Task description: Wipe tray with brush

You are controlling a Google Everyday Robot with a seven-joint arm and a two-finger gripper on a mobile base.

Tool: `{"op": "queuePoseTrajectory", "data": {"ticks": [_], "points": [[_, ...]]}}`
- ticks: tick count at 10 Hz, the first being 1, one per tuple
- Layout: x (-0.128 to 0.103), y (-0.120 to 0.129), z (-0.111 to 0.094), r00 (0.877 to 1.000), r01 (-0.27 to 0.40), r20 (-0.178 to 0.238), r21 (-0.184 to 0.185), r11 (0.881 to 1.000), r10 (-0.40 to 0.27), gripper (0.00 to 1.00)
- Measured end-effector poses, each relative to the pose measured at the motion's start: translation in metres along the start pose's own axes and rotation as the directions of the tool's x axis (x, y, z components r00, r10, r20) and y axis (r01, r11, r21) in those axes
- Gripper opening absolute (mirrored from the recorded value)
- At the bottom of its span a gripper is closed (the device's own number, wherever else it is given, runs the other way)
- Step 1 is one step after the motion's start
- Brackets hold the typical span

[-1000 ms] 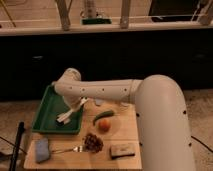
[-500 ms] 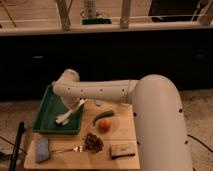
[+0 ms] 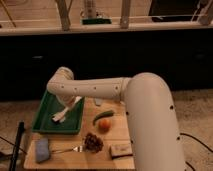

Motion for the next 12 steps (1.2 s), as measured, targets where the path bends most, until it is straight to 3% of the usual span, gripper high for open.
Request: {"op": "queuePoseTrajectory", "data": {"ticks": [4, 6, 9, 12], "points": [[-0.007, -0.035, 0.002, 0.998, 0.049, -0.030, -0.013, 0.999, -0.049, 0.00], [-0.010, -0.048, 0.012, 0.998, 0.054, -0.042, -0.027, 0.998, -0.055, 0.00], [-0.003, -0.055, 0.035, 0.996, 0.001, -0.088, -0.054, 0.999, -0.006, 0.00], [0.008, -0.046, 0.055, 0.993, -0.065, -0.102, -0.069, 0.996, 0.058, 0.00]]}}
